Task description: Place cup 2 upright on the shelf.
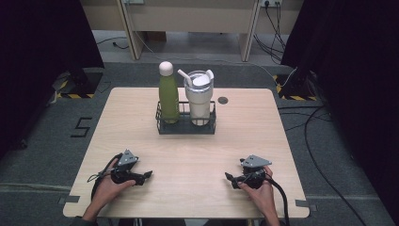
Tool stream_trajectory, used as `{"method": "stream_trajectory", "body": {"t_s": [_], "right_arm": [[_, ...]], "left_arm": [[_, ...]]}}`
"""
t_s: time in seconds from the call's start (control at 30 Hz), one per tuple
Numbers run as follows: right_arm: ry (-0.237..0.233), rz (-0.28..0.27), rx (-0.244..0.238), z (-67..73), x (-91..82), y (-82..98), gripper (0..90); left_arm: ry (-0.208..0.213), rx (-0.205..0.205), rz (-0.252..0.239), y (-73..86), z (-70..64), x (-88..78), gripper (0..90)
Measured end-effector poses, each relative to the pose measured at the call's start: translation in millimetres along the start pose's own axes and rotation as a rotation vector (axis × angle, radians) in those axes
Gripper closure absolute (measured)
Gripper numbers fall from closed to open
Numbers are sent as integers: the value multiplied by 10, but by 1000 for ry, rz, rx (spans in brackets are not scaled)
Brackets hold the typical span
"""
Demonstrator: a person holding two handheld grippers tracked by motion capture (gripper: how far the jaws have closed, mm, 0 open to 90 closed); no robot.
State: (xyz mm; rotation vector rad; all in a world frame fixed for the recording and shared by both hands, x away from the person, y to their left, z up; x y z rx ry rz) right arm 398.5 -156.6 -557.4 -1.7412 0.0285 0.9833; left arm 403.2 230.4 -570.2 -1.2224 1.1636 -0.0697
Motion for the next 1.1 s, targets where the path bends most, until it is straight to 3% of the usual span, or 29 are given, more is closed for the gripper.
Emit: {"method": "stream_trajectory", "body": {"t_s": [0.17, 0.3, 0.5, 0.77, 1.1], "right_arm": [[-2, 18, -3, 13, -13, 32, 155], [7, 86, -31, 36, -7, 100, 149], [4, 93, -38, 48, -8, 112, 137], [13, 126, -34, 47, 15, 131, 7], [14, 126, -35, 45, 17, 131, 6]], "left_arm": [[-1, 1, 0, 0, 1, 0, 131], [0, 0, 0, 0, 0, 0, 131], [0, 0, 0, 0, 0, 0, 131], [-1, 0, 0, 0, -1, 0, 131], [-1, 0, 0, 0, 0, 0, 131]]}}
Point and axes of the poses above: each handheld gripper's, and its own axes: x roughly forward along the jaws, y roughly out of its underside, z roughly to its left, the point moved 7 cm from there along x, roughly forward along the jaws, and after that the axes turned 8 degrees about y, right-handed, at the moved point
